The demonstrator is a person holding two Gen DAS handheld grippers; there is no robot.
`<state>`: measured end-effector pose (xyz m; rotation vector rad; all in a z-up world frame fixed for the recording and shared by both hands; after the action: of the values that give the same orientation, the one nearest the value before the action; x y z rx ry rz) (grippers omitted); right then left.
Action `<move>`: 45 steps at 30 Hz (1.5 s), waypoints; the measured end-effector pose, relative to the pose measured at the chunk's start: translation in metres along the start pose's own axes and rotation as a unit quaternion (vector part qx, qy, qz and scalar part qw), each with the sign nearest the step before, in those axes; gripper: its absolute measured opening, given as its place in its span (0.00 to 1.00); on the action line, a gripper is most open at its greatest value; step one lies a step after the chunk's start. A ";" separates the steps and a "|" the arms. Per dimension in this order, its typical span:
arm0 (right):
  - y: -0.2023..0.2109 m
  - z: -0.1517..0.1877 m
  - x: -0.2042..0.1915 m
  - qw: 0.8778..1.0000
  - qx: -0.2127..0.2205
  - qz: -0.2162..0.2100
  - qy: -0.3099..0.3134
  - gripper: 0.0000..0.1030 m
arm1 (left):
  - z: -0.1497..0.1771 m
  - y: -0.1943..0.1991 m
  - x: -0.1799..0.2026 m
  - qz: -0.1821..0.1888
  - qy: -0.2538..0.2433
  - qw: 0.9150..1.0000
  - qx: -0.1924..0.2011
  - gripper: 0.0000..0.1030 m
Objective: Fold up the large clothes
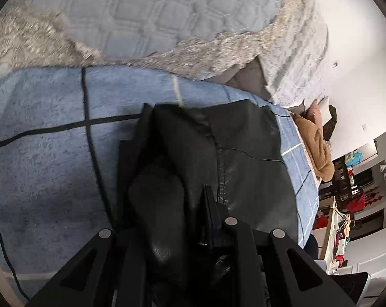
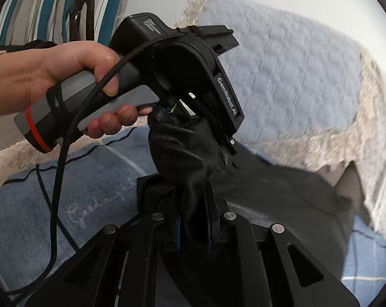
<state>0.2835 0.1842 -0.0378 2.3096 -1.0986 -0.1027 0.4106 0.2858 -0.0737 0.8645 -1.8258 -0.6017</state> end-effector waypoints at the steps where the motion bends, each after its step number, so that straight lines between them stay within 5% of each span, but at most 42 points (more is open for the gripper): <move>1: -0.005 0.003 -0.003 1.000 -0.004 -0.001 -0.002 0.14 | 0.001 -0.002 -0.003 -0.004 -0.007 1.000 -0.001 0.20; 9: -0.017 0.018 -0.004 1.000 -0.023 -0.001 -0.008 0.15 | 0.006 -0.007 -0.015 -0.029 -0.031 0.999 0.000 0.36; 13: -0.017 0.020 -0.004 1.000 -0.030 -0.002 -0.011 0.17 | 0.006 -0.010 -0.015 -0.044 -0.035 0.998 -0.004 0.56; 19: -0.015 0.023 -0.004 0.999 -0.042 -0.012 -0.024 0.21 | 0.000 0.005 -0.012 -0.068 -0.045 0.997 0.015 0.73; 32: 0.000 0.015 0.001 0.998 -0.050 -0.025 -0.042 0.31 | -0.014 0.054 0.014 -0.099 -0.078 0.990 0.068 0.75; 37: 0.028 0.002 0.005 0.997 -0.029 -0.045 -0.051 0.49 | -0.014 0.047 0.033 -0.098 -0.088 0.990 0.058 0.75; 45: 0.105 -0.006 0.060 0.994 0.018 -0.048 -0.101 0.58 | 0.005 0.015 0.065 -0.130 -0.139 0.981 0.029 0.75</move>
<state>0.2522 0.0904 0.0326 2.4253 -1.0933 -0.3648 0.3850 0.2441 -0.0274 1.1134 -2.0014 -0.8743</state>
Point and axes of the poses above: each gripper's, at about its wrist camera, not at the fingertips, and y roughly against the way its jaws point, x to its right, z to its underside, the point moved 7 cm from there along -y, roughly the way its jaws point, and after that the axes turned 2 degrees about x, right-handed, at the moved point
